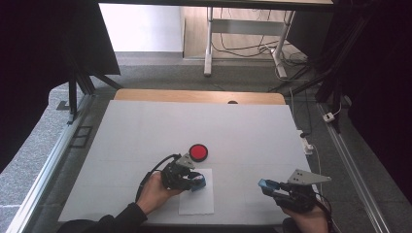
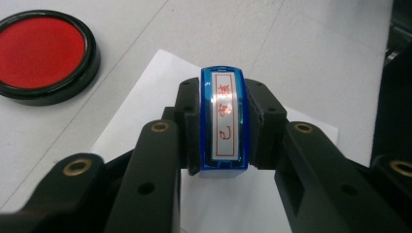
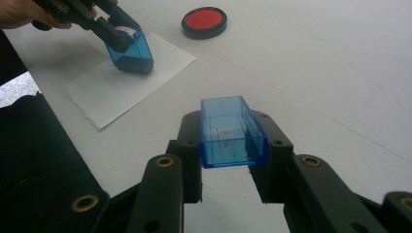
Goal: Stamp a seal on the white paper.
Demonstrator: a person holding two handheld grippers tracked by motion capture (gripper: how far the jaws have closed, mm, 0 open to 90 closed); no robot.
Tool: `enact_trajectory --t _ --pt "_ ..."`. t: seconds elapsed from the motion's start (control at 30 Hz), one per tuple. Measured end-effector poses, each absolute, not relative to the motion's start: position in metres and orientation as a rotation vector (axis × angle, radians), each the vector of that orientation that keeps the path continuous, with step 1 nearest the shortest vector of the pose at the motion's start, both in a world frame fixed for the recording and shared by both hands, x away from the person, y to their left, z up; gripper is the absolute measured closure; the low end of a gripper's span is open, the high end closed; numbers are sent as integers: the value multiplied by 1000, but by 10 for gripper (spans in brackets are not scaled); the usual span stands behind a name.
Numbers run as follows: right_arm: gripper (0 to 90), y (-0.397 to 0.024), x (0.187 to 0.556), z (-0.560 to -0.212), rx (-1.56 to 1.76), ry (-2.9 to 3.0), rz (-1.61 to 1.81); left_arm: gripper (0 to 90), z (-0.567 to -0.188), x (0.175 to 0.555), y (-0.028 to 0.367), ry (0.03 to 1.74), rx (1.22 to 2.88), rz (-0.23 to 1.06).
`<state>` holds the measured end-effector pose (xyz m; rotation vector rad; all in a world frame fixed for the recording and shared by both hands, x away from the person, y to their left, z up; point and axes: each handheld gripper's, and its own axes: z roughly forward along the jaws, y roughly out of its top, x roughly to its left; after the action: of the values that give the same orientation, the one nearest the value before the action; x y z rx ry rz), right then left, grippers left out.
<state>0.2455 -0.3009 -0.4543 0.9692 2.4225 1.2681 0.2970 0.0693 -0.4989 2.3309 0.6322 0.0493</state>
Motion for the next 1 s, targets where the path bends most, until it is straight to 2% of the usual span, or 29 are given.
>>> enact_trajectory --t 0.57,1.0 --pt "684 -300 245 -454 970 2426 1255 711 -499 285 60 610 2377 157" --pt "683 -301 245 -454 969 2427 1255 712 -505 299 72 699 2282 -9"
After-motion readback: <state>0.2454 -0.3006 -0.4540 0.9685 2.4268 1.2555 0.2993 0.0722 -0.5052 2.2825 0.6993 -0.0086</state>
